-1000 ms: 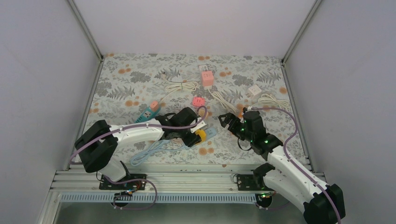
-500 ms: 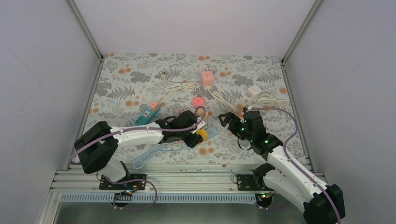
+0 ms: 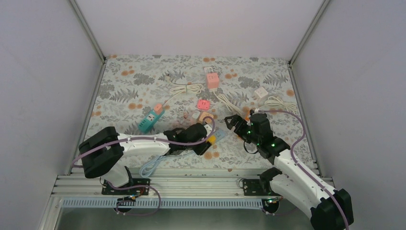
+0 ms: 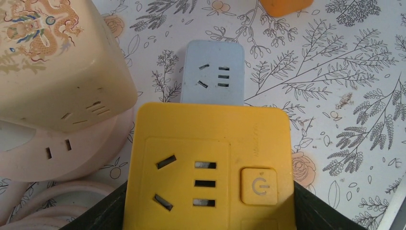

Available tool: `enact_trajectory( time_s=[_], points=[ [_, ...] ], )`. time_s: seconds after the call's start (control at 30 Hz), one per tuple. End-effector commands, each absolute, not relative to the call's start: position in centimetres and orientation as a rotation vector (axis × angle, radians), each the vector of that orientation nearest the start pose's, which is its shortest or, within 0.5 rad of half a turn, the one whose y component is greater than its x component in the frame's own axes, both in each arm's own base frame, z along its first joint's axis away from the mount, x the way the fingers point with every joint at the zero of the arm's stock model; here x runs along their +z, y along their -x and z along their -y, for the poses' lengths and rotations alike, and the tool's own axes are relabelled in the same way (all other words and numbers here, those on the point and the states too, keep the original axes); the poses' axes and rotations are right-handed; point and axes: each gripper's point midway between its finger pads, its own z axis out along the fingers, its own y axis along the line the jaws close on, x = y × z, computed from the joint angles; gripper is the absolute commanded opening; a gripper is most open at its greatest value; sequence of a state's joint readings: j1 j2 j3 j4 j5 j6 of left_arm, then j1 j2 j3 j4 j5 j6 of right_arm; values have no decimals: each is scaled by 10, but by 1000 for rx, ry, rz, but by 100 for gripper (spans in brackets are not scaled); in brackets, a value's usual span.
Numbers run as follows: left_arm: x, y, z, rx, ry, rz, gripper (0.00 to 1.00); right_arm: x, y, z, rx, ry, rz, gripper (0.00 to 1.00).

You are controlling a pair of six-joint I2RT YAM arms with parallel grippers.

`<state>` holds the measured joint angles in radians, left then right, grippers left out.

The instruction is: Insert the plug

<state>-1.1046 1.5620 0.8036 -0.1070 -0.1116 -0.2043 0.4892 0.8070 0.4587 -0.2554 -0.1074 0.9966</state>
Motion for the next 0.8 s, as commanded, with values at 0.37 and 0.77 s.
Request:
enact_trajectory(
  time_s=[0.37,0.77],
  points=[
    [-42,-125,292,-391,-1189,-2662,26,136,-251,-148,920,-560,-2258,99],
    [-8,-150,306,-340,-1114,-2538,33,139,-252,-144,906,-576,-2239,99]
  ],
)
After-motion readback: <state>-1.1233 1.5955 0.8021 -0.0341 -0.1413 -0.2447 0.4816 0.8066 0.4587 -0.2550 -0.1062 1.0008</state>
